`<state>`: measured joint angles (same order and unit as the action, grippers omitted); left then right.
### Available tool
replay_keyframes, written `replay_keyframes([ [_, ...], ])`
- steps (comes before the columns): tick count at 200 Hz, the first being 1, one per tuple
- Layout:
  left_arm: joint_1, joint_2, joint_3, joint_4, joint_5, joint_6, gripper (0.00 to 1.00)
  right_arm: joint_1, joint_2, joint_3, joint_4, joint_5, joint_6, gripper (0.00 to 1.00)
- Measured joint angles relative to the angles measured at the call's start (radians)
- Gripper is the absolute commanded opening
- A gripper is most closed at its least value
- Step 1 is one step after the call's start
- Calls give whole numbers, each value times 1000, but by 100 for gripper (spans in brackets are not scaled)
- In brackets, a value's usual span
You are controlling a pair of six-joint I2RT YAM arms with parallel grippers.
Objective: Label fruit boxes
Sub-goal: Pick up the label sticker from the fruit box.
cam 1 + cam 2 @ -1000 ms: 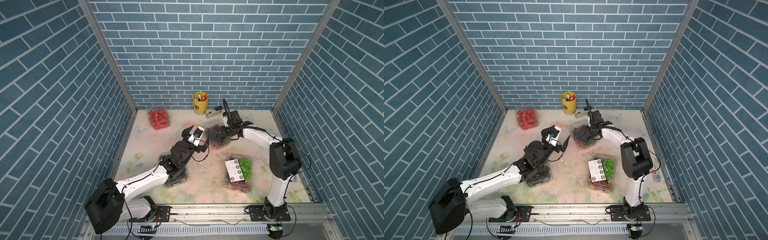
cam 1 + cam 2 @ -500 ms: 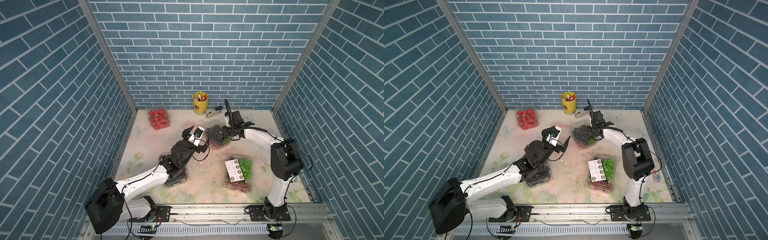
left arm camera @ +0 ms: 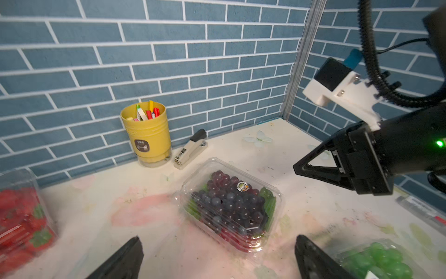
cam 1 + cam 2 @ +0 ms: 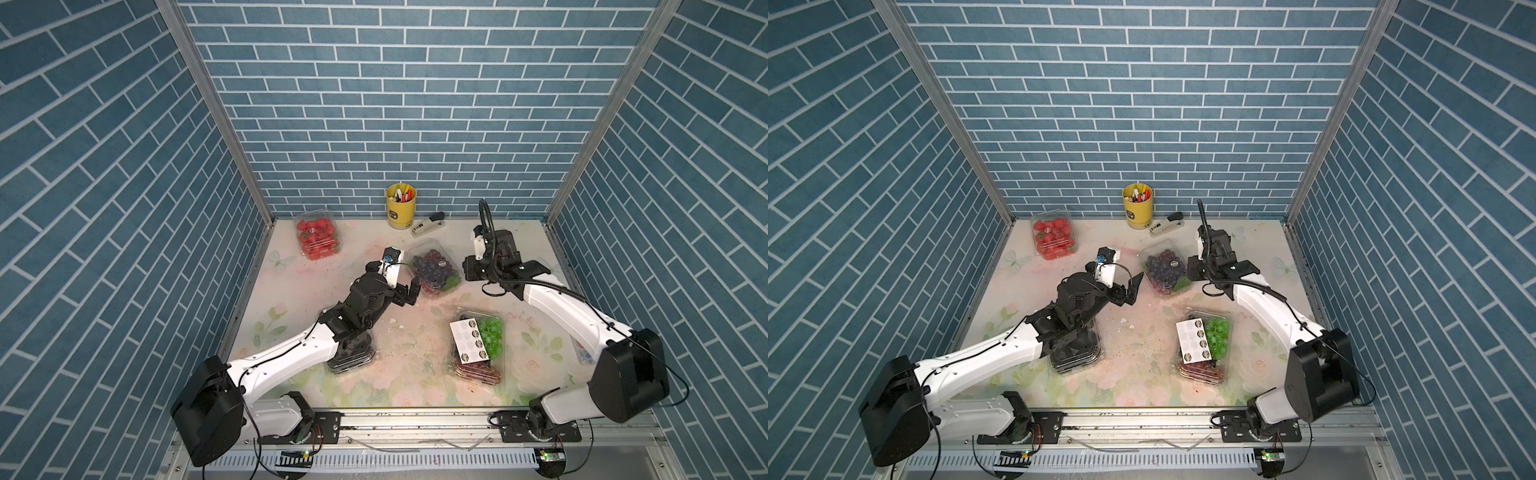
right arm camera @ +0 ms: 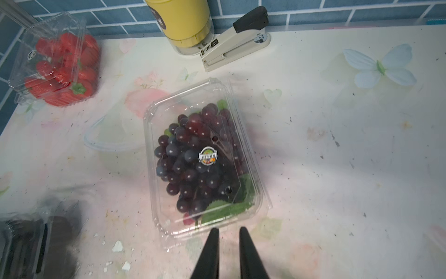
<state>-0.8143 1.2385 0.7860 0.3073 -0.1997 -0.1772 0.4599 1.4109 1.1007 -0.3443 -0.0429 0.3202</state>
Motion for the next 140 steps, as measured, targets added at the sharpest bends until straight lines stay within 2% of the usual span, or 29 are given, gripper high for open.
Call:
replay_keyframes([
  [43,-28,2,-41,-8,128,-238,85,45,-190,-175,-31,-27,51,20],
  [59,-55,32,-43,-11,156,-313,84,60,-243,-232,-40,-49,72,20],
  [101,-111,158,-59,16,243,-492,79,90,-357,-354,-50,-72,117,20],
  [140,-122,296,-65,71,346,-621,75,105,-435,-420,-60,-74,149,20],
])
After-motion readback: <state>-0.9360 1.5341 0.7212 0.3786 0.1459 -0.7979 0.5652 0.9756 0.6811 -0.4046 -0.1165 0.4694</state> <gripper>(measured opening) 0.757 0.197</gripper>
